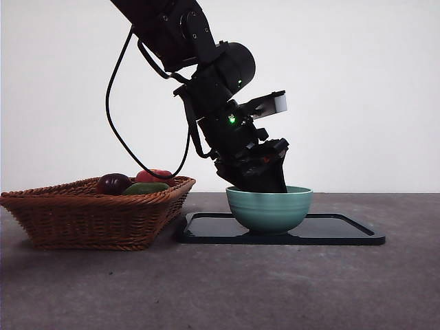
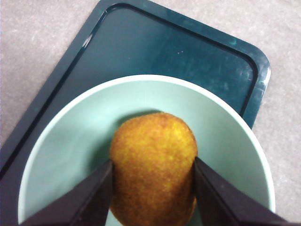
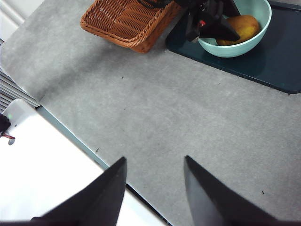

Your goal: Pick up the wifruite, put it on the bowl, pick up the plate, put it on desk

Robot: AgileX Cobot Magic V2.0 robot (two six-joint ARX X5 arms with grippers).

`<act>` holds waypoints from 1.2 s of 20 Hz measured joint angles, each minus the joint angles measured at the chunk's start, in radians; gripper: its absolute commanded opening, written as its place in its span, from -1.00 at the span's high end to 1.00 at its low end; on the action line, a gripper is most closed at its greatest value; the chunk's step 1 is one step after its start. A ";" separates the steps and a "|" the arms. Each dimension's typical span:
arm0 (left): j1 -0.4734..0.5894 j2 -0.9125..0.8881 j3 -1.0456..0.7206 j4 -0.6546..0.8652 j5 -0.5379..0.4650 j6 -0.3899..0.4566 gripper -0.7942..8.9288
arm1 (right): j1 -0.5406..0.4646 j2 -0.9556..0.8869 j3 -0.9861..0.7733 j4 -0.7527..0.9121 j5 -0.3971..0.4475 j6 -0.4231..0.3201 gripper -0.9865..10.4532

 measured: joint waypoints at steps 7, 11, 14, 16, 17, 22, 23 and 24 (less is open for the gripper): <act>0.000 0.014 0.048 -0.039 -0.003 -0.032 0.55 | 0.000 0.000 0.000 0.000 0.000 0.000 0.49; 0.003 0.016 0.159 -0.135 -0.002 -0.035 0.55 | 0.000 0.000 0.000 0.000 0.000 0.000 0.49; 0.014 0.016 0.265 -0.226 0.012 -0.044 0.55 | 0.000 0.000 0.000 0.000 0.000 0.000 0.49; 0.031 0.016 0.351 -0.275 0.066 -0.069 0.55 | 0.000 0.000 0.000 0.000 0.000 0.000 0.49; 0.040 0.016 0.399 -0.299 0.078 -0.088 0.55 | 0.000 0.000 0.000 0.000 0.000 0.000 0.49; 0.101 -0.040 0.513 -0.396 0.078 -0.144 0.55 | 0.000 0.000 0.000 0.000 0.000 0.000 0.49; 0.117 -0.077 0.513 -0.411 0.078 -0.151 0.55 | 0.000 0.000 0.000 0.000 0.000 0.000 0.49; 0.129 -0.115 0.513 -0.425 0.078 -0.159 0.55 | 0.000 0.000 0.000 0.000 0.000 0.000 0.49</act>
